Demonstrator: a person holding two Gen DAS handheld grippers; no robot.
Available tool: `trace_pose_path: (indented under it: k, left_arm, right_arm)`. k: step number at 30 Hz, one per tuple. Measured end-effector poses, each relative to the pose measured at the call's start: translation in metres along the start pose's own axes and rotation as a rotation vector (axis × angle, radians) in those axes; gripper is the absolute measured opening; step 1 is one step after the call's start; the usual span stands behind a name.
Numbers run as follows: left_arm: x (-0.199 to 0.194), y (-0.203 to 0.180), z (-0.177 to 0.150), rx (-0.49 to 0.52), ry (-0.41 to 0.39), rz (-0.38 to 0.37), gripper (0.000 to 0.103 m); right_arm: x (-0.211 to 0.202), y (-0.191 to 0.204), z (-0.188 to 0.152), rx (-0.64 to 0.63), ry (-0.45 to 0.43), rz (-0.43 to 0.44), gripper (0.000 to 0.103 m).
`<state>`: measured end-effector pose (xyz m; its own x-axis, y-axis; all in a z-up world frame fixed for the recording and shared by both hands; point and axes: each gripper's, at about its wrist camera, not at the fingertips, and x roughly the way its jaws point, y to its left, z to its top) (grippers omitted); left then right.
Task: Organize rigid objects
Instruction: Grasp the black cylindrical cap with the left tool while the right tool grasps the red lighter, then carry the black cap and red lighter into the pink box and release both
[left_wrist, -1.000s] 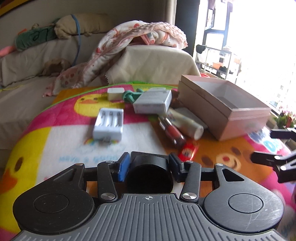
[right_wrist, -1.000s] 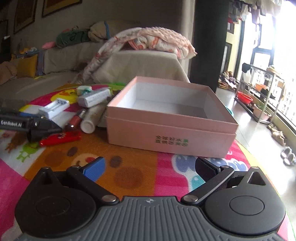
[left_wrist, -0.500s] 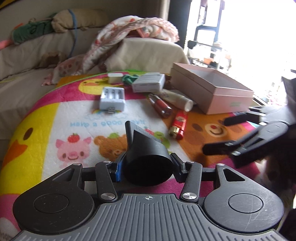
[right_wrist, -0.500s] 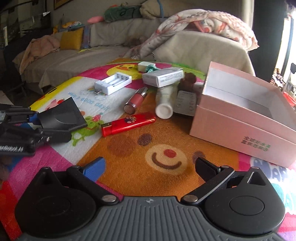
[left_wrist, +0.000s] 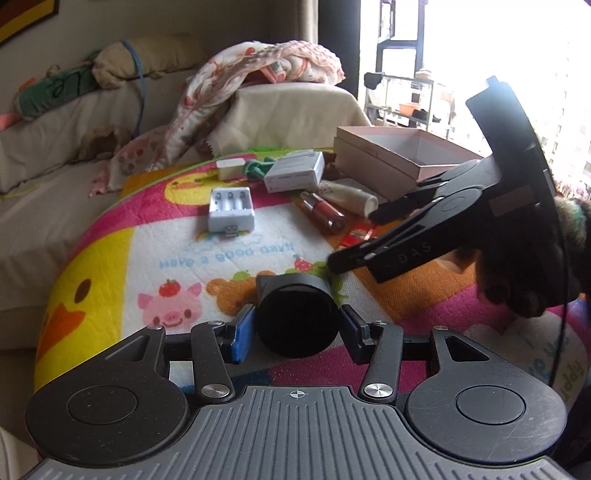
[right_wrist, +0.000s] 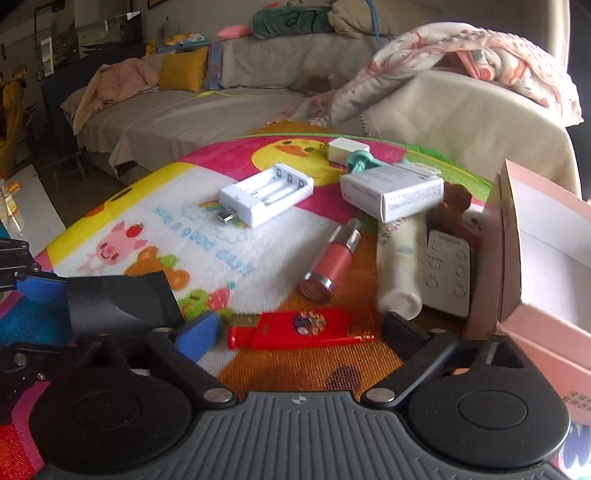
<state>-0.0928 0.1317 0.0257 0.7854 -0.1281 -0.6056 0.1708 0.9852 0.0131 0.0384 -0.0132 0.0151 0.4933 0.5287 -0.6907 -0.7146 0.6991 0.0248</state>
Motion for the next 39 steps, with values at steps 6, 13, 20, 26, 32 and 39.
trace_pose_path:
  k: [6,13,20,26,32,39]
  left_arm:
    - [0.022,-0.007,0.009,-0.004,0.007,0.036,0.057]
    - [0.037,-0.022,0.005,0.053,0.006,0.085,0.058]
    - [0.023,-0.057,0.033,0.046,-0.082,-0.14,0.058]
    - [0.024,-0.097,0.158,0.096,-0.304,-0.279,0.058]
    - [0.085,-0.121,0.257,0.0,-0.268,-0.36,0.059]
    - [0.105,-0.095,0.187,0.008,-0.21,-0.342,0.057]
  right_arm:
    - [-0.044,-0.008,-0.024,0.008,-0.031,-0.052,0.081]
    - [-0.104,-0.042,-0.074,0.064,-0.05,-0.203,0.081]
    - [-0.16,-0.072,-0.111,0.129,-0.113,-0.327,0.081]
    - [-0.203,-0.1,-0.072,0.127,-0.322,-0.441,0.081]
    - [-0.18,-0.125,-0.002,0.077,-0.401,-0.503,0.095]
    - [-0.144,-0.113,-0.048,0.165,-0.284,-0.308,0.095]
